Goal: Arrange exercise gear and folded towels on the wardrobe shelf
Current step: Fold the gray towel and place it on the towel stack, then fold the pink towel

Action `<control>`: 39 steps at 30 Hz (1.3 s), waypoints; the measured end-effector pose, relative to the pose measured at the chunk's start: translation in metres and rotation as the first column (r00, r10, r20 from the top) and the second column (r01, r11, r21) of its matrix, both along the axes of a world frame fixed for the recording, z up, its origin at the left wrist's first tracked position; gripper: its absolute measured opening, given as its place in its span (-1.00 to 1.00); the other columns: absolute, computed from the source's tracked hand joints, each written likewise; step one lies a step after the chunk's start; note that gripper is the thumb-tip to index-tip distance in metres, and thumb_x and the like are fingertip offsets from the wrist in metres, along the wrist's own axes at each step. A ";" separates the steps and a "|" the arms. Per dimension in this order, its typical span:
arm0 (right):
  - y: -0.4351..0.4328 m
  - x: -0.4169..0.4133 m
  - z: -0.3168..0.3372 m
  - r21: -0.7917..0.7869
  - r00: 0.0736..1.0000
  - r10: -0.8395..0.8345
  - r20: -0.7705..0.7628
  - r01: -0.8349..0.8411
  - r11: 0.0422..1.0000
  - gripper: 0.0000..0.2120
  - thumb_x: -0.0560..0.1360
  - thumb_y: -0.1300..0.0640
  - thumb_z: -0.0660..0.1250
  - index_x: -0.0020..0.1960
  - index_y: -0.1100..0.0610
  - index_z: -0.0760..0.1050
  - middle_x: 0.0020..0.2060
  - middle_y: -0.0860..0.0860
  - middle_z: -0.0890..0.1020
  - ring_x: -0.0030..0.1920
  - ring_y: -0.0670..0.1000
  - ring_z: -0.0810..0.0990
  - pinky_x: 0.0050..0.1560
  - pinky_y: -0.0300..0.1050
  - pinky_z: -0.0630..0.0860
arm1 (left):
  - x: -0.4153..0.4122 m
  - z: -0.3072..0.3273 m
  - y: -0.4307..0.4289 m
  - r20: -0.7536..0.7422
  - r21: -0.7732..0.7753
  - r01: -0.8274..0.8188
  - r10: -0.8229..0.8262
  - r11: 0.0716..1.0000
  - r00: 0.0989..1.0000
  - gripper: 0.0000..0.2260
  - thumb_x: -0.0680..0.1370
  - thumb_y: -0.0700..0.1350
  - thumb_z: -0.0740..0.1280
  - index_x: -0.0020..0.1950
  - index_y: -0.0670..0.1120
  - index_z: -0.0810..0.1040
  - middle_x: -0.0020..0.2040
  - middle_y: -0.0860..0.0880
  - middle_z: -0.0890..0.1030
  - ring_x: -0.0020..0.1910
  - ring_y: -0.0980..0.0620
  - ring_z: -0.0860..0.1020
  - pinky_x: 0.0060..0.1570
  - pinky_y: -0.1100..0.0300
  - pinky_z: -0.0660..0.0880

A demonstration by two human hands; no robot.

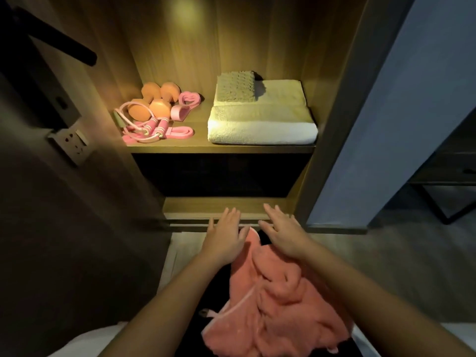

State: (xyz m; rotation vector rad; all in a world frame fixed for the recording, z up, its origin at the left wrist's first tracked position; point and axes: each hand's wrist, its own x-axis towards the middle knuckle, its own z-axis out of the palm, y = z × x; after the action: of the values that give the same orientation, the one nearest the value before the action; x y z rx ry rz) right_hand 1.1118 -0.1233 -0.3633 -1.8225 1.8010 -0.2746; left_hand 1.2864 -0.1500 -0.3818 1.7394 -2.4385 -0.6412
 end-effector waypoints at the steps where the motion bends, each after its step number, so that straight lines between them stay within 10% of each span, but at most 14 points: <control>1: 0.004 0.003 -0.007 0.008 1.000 -0.011 0.002 0.011 1.000 -0.43 0.66 -0.10 0.04 0.59 0.10 0.00 0.57 0.00 0.11 0.57 -0.01 -0.04 0.53 0.14 -0.03 | -0.002 -0.007 0.005 -0.028 0.022 -0.010 0.011 1.000 1.000 -0.50 0.67 0.09 0.01 0.58 -0.06 0.09 0.59 0.01 0.11 0.57 0.06 -0.02 0.51 -0.11 -0.09; 10: 0.023 0.015 -0.044 0.057 0.991 -0.108 0.076 0.104 0.993 -0.55 0.61 0.03 0.17 0.50 -0.01 0.28 0.36 -0.04 0.49 0.45 0.00 0.30 0.49 0.10 0.12 | -0.008 -0.042 0.023 -0.173 0.094 -0.058 0.074 0.994 0.982 -0.67 0.64 -0.04 0.14 0.40 0.07 0.43 0.41 0.08 0.43 0.50 0.09 0.19 0.50 -0.09 -0.03; 15: 0.022 0.017 -0.042 -0.006 0.970 -0.160 0.184 0.164 0.986 -0.76 0.53 -0.02 0.34 0.14 0.04 0.57 -0.12 -0.08 0.64 -0.03 -0.05 0.56 0.19 -0.07 0.39 | -0.007 -0.040 0.031 -0.475 0.091 -0.140 0.166 0.986 0.864 -0.83 0.53 -0.21 0.30 0.00 0.06 0.56 -0.05 0.14 0.59 0.00 0.12 0.53 0.16 0.15 0.45; 21: 0.027 0.015 -0.041 -0.051 0.925 -0.168 0.341 0.197 0.979 -0.82 0.44 0.25 0.33 -0.21 -0.01 0.45 -0.28 -0.09 0.55 -0.24 -0.18 0.49 -0.24 -0.34 0.38 | -0.002 -0.037 0.030 -0.471 0.186 -0.104 0.182 0.977 0.863 -0.50 0.49 -0.07 0.38 0.41 0.14 0.40 -0.02 0.17 0.56 0.08 0.10 0.49 0.11 0.12 0.48; 30: 0.028 0.004 -0.042 -0.012 0.897 -0.184 0.401 0.206 0.979 -0.73 0.44 0.40 0.18 -0.27 0.05 0.38 -0.33 0.01 0.52 -0.26 -0.01 0.48 -0.19 0.08 0.43 | 0.006 -0.040 0.028 -0.391 0.129 -0.058 0.104 0.990 0.914 -0.90 0.45 0.11 0.33 -0.11 0.13 0.49 -0.14 0.20 0.53 0.03 0.19 0.40 0.12 0.11 0.37; 39: 0.027 0.001 -0.037 0.053 0.889 -0.178 0.422 0.172 0.984 -0.89 0.48 0.27 0.25 -0.06 0.09 0.47 -0.20 0.06 0.59 -0.15 0.05 0.55 -0.04 0.11 0.48 | 0.014 -0.030 0.021 -0.742 0.296 -0.107 0.299 0.949 0.600 -0.90 0.54 -0.18 0.38 -0.17 -0.08 0.53 -0.26 0.04 0.57 -0.25 0.12 0.52 -0.17 0.06 0.46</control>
State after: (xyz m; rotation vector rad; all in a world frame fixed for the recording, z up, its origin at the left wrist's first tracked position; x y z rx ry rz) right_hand 1.1124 -0.0961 -0.4003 -1.4478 1.6439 -0.6732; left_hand 1.3007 -0.1288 -0.4118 1.3240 -1.5640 -1.3400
